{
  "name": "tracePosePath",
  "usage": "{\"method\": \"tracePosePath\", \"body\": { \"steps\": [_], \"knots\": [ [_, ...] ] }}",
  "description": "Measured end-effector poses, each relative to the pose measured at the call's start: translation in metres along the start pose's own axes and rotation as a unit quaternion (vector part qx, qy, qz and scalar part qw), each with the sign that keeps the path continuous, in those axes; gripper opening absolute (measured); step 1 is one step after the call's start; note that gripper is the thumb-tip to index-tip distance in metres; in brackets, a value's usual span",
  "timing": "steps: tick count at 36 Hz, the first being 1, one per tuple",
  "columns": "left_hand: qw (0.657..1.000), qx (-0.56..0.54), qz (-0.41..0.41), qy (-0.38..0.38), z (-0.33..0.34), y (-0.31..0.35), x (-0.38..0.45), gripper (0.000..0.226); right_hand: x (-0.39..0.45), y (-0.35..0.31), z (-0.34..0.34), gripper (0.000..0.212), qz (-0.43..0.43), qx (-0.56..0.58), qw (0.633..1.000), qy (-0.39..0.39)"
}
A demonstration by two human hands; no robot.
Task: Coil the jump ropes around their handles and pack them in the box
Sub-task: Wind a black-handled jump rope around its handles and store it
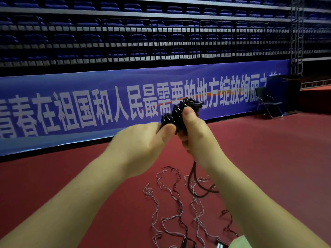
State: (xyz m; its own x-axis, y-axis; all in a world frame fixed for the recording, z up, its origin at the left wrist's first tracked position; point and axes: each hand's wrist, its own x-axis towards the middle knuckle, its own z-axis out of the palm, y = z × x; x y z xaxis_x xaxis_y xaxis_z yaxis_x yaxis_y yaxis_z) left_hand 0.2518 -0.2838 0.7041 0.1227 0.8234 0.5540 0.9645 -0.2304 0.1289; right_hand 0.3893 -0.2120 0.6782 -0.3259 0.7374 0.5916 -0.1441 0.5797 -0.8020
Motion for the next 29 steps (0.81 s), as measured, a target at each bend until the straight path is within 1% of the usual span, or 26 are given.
{"method": "tracePosePath", "body": {
  "steps": [1, 2, 3, 4, 5, 6, 7, 9, 10, 12, 14, 16, 18, 20, 22, 24, 25, 26, 27, 28, 29],
  "knots": [
    [0.994, -0.100, -0.032, -0.041, -0.001, 0.001, -0.001, 0.081, 0.000, 0.001, 0.000, 0.056, 0.007, 0.027, 1.000, 0.003],
    [0.972, -0.209, -0.066, -0.085, -0.002, 0.003, -0.001, 0.075, 0.000, 0.003, 0.000, 0.054, 0.021, 0.076, 0.997, 0.003],
    [0.943, -0.294, -0.090, -0.130, -0.003, 0.004, -0.002, 0.063, -0.001, 0.004, 0.000, 0.050, 0.037, 0.124, 0.992, -0.001],
    [0.920, -0.337, -0.099, -0.170, -0.002, 0.005, -0.004, 0.048, -0.003, 0.007, 0.001, 0.049, 0.046, 0.155, 0.987, -0.007],
    [0.907, -0.361, -0.100, -0.195, 0.000, 0.005, -0.005, 0.034, -0.004, 0.011, 0.002, 0.049, 0.046, 0.158, 0.986, -0.011],
    [0.896, -0.379, -0.105, -0.203, 0.002, 0.005, -0.008, 0.025, -0.005, 0.016, 0.003, 0.049, 0.043, 0.154, 0.987, -0.012],
    [0.889, -0.395, -0.112, -0.203, 0.004, 0.003, -0.009, 0.022, -0.005, 0.020, 0.003, 0.051, 0.040, 0.149, 0.988, -0.018],
    [0.885, -0.412, -0.114, -0.185, 0.010, -0.002, -0.011, 0.028, -0.006, 0.023, 0.001, 0.061, 0.043, 0.117, 0.991, -0.043],
    [0.889, -0.410, -0.115, -0.170, 0.012, -0.004, -0.011, 0.028, -0.007, 0.023, 0.000, 0.064, 0.046, 0.093, 0.993, -0.050],
    [0.915, -0.367, -0.113, -0.124, 0.017, -0.008, -0.009, 0.030, -0.007, 0.021, -0.005, 0.064, 0.057, 0.040, 0.996, -0.054],
    [0.949, -0.286, -0.109, -0.081, 0.018, -0.008, -0.006, 0.021, -0.007, 0.019, -0.008, 0.067, 0.067, -0.018, 0.997, -0.045],
    [0.966, -0.230, -0.102, -0.063, 0.018, -0.005, -0.004, 0.012, -0.008, 0.019, -0.009, 0.058, 0.070, -0.041, 0.996, -0.030],
    [0.975, -0.196, -0.093, -0.044, 0.019, -0.001, -0.004, 0.012, -0.007, 0.018, -0.010, 0.052, 0.079, -0.021, 0.996, -0.018],
    [0.987, -0.140, -0.083, -0.012, 0.021, 0.001, -0.004, 0.020, -0.006, 0.019, -0.009, 0.051, 0.083, 0.026, 0.996, -0.012],
    [0.992, -0.103, -0.068, 0.019, 0.023, 0.001, -0.003, 0.024, -0.005, 0.020, -0.008, 0.043, 0.074, 0.071, 0.995, -0.001],
    [0.993, -0.102, -0.045, 0.025, 0.024, 0.000, -0.002, 0.023, -0.004, 0.022, -0.008, 0.049, 0.059, 0.109, 0.992, 0.005],
    [0.992, -0.122, -0.037, 0.006, 0.023, -0.001, -0.001, 0.023, -0.005, 0.023, -0.008, 0.051, 0.047, 0.132, 0.990, 0.003],
    [0.984, -0.173, -0.037, -0.036, 0.023, -0.005, -0.001, 0.025, -0.005, 0.027, -0.009, 0.050, 0.030, 0.157, 0.987, -0.004],
    [0.957, -0.266, -0.043, -0.106, 0.023, -0.010, -0.001, 0.032, -0.005, 0.031, -0.010, 0.048, 0.012, 0.179, 0.984, -0.019],
    [0.902, -0.381, -0.041, -0.200, 0.024, -0.016, -0.002, 0.047, -0.006, 0.034, -0.011, 0.047, -0.004, 0.194, 0.980, -0.042],
    [0.817, -0.494, -0.026, -0.295, 0.027, -0.020, -0.005, 0.063, -0.007, 0.035, -0.010, 0.050, -0.018, 0.208, 0.975, -0.072]
  ]
}}
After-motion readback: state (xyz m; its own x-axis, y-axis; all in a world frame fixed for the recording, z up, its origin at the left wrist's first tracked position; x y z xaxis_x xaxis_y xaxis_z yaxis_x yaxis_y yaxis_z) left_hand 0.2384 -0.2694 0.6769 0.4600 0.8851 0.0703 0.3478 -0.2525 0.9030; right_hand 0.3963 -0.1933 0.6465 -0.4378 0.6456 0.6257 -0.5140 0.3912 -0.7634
